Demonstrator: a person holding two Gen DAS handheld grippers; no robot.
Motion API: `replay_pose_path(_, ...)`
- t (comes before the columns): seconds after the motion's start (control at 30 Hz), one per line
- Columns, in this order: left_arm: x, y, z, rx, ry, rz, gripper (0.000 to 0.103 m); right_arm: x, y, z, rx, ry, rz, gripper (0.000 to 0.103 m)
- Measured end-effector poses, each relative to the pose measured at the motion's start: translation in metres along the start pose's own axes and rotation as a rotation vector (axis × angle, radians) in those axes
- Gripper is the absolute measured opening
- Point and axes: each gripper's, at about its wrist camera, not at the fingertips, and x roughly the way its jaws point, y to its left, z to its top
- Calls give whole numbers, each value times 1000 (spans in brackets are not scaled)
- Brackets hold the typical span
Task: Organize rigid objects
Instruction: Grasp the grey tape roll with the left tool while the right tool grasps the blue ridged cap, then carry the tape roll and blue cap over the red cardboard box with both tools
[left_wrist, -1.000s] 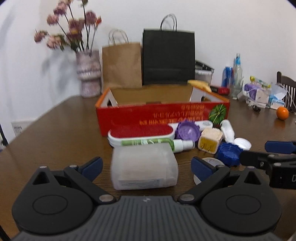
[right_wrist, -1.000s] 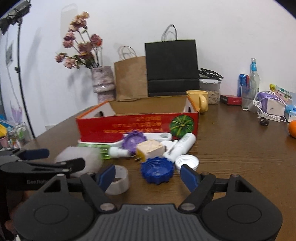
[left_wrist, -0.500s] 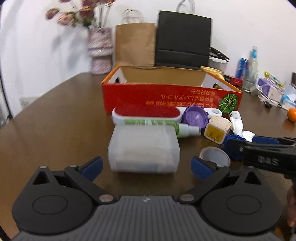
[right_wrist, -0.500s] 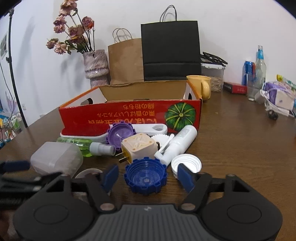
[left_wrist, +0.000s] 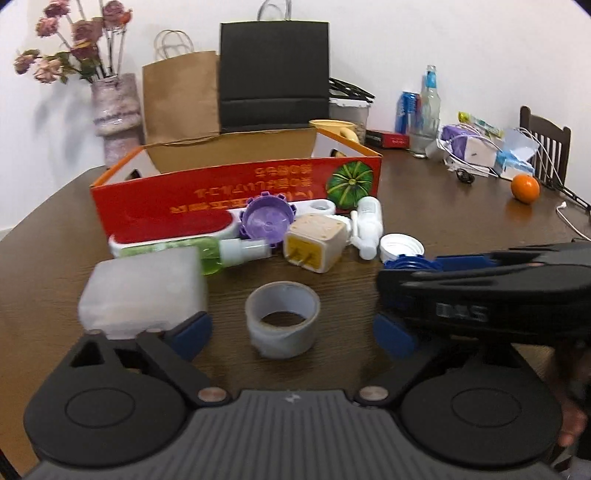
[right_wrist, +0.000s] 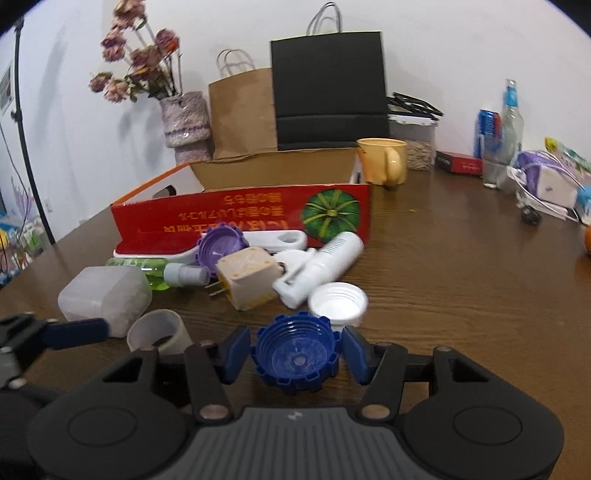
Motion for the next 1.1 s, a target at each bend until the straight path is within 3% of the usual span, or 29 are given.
replay_pose_path(0.13,5,-3,0,1,3,19,81,-10,-11,-1,16,-17,10,55)
replay_pose_path(0.2,7,-3,1,-8,4,30,71,-11,-14,0,9,-18,11,55)
replay_pose_path(0.27,11,-1,2,-26,13,51,50,-8,-14,-1,-11,3,14,55)
replay_pose_path(0.3,13,1,2,-38,22,59,44,-6,-13,-2,-20,16,17,55)
replay_pose_path(0.43,10,6,1,-64,26,88,44,-1,-9,-6,-27,37,44,55)
replay_pose_path(0.5,7,5,-1,-59,19,98,44,0,-6,-7,-41,44,41,49)
replay_pose_path(0.57,-1,3,-1,-58,3,104,44,0,-3,-7,-55,43,41,35)
replay_pose_path(0.63,-10,1,-1,-55,-19,114,44,-2,-2,-7,-60,40,40,30)
replay_pose_path(0.8,-32,3,-1,-68,-53,139,44,-3,0,-9,-68,33,42,30)
replay_pose_path(0.83,-36,5,-2,-72,-58,148,44,-5,0,-10,-65,22,34,33)
replay_pose_path(0.87,-40,6,-3,-75,-61,155,44,-7,0,-11,-64,18,26,44)
replay_pose_path(0.93,-47,9,-5,-81,-66,164,44,-11,-1,-12,-63,9,26,52)
replay_pose_path(1.1,-58,13,-11,-95,-66,178,44,-13,0,-13,-76,16,17,51)
